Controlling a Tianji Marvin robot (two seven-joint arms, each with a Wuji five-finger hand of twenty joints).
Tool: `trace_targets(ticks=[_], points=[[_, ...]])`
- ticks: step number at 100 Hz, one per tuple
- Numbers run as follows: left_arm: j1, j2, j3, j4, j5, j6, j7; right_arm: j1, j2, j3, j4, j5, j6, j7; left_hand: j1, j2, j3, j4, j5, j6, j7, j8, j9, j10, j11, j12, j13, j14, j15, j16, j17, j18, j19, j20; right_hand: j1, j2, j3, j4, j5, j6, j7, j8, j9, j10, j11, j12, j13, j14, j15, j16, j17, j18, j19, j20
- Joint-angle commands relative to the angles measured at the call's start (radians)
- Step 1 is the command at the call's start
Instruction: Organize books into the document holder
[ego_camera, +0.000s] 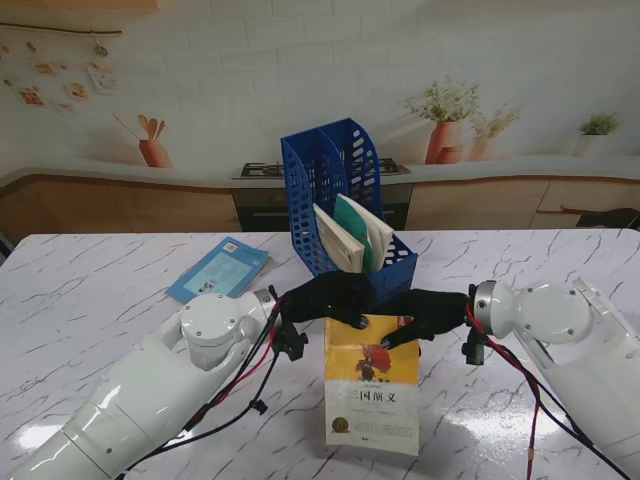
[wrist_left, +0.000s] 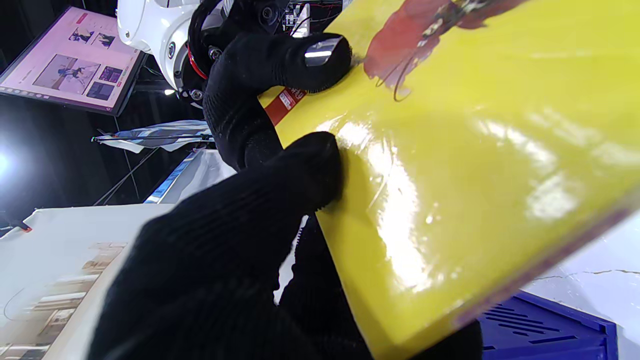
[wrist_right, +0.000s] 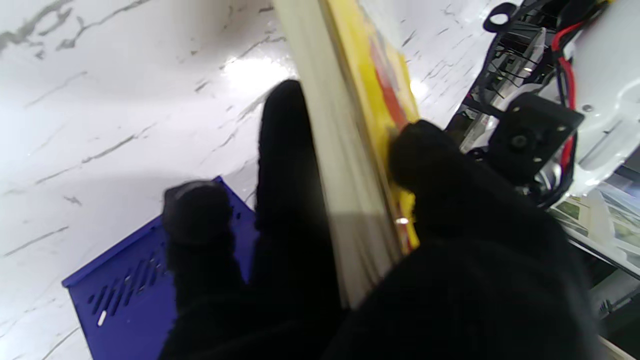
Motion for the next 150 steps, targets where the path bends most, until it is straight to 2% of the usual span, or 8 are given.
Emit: trace_targets(ticks=[1, 13, 37, 63, 80, 102, 126, 150], points=[[-0.013, -0.014, 0.003, 0.005, -0.011, -0.025, -0.006, -0.011, -0.008, -0.008, -0.007, 0.017, -0.02, 0.004, 0.081, 0.032, 0.125, 0.005, 0.011, -0.056, 0.004, 0.014, 0.013, -0.132, -0.014, 0.016, 0.04, -0.008, 0.0, 0.019, 0.029, -0.051, 0.057, 0.024, 0.1, 0.129, 0.16, 0.011, 0.025, -0.206, 0.017, 0.074, -0.02, -0.04, 0.114, 0.05, 0.082, -0.119, 0.158, 0.068, 0.062, -0.181, 0.106, 0.029], [-0.015, -0.017, 0.004, 0.005, -0.013, -0.026, -0.002, -0.024, -0.01, 0.001, -0.011, 0.024, -0.042, -0.008, 0.081, 0.033, 0.122, 0.004, 0.011, -0.056, 0.003, 0.015, 0.01, -0.131, -0.017, 0.015, 0.037, -0.005, -0.003, 0.018, 0.026, -0.052, 0.055, 0.024, 0.119, 0.186, 0.152, 0.006, 0.042, -0.239, 0.002, 0.275, -0.059, -0.062, 0.266, 0.171, 0.141, -0.263, 0.397, 0.152, 0.219, -0.263, 0.227, 0.034], [-0.01, -0.016, -0.001, -0.007, -0.008, -0.051, 0.016, -0.095, -0.026, 0.046, -0.037, 0.007, -0.074, -0.104, 0.083, 0.041, 0.105, 0.003, 0.011, -0.051, -0.005, 0.012, 0.003, -0.121, -0.038, -0.023, 0.023, 0.013, -0.014, 0.005, 0.002, -0.051, 0.065, 0.041, 0.128, 0.214, 0.152, -0.015, 0.074, -0.264, 0.035, 0.348, -0.016, -0.106, 0.316, 0.249, 0.182, -0.389, 0.55, 0.238, 0.355, -0.29, 0.274, 0.057], [0.018, -0.005, -0.031, -0.047, 0.014, -0.074, 0.033, -0.172, -0.04, 0.105, -0.096, -0.024, -0.094, -0.187, 0.084, 0.072, -0.095, 0.02, -0.009, 0.012, -0.128, -0.256, -0.015, -0.049, -0.176, -0.123, -0.1, 0.04, 0.088, -0.197, -0.088, -0.076, 0.023, 0.2, 0.119, 0.224, 0.161, -0.016, 0.084, -0.295, 0.064, 0.371, -0.011, -0.128, 0.332, 0.282, 0.182, -0.402, 0.582, 0.26, 0.375, -0.299, 0.279, 0.065], [0.057, 0.004, -0.079, -0.104, 0.035, -0.072, 0.062, -0.207, -0.044, 0.14, -0.133, -0.039, -0.088, -0.212, -0.018, 0.095, -0.169, 0.002, 0.002, 0.056, -0.295, -0.406, -0.151, -0.019, -0.073, -0.264, -0.255, 0.042, 0.123, -0.412, -0.265, 0.007, -0.039, 0.292, 0.119, 0.226, 0.161, -0.015, 0.08, -0.294, 0.069, 0.374, -0.012, -0.129, 0.334, 0.293, 0.183, -0.402, 0.585, 0.262, 0.376, -0.299, 0.279, 0.067], [0.117, 0.024, -0.15, -0.189, 0.128, -0.025, 0.1, -0.248, -0.051, 0.18, -0.188, -0.072, -0.097, -0.256, -0.112, 0.156, -0.265, 0.002, 0.009, 0.07, -0.441, -0.433, -0.227, -0.016, -0.039, -0.432, -0.341, 0.06, 0.053, -0.467, -0.445, 0.084, -0.11, 0.342, 0.122, 0.23, 0.154, -0.018, 0.064, -0.288, 0.073, 0.37, -0.019, -0.13, 0.333, 0.302, 0.182, -0.409, 0.588, 0.265, 0.391, -0.297, 0.278, 0.067], [0.178, 0.031, -0.228, -0.245, 0.19, 0.021, 0.143, -0.263, -0.053, 0.225, -0.236, -0.103, -0.087, -0.27, -0.212, 0.237, -0.33, 0.03, 0.002, 0.054, -0.554, -0.428, -0.272, -0.035, -0.092, -0.46, -0.435, 0.066, -0.059, -0.538, -0.637, 0.122, -0.227, 0.326, 0.13, 0.236, 0.135, -0.018, 0.051, -0.285, 0.074, 0.364, -0.027, -0.13, 0.33, 0.308, 0.182, -0.416, 0.579, 0.264, 0.406, -0.298, 0.261, 0.062], [0.237, 0.041, -0.309, -0.296, 0.286, 0.079, 0.176, -0.289, -0.063, 0.295, -0.321, -0.156, -0.028, -0.308, -0.226, 0.255, -0.357, 0.046, -0.007, 0.046, -0.593, -0.426, -0.29, -0.041, -0.12, -0.47, -0.461, 0.061, -0.122, -0.58, -0.683, 0.12, -0.303, 0.28, 0.129, 0.227, 0.129, -0.019, 0.045, -0.28, 0.07, 0.347, -0.015, -0.131, 0.333, 0.306, 0.183, -0.427, 0.587, 0.276, 0.467, -0.295, 0.252, 0.049]])
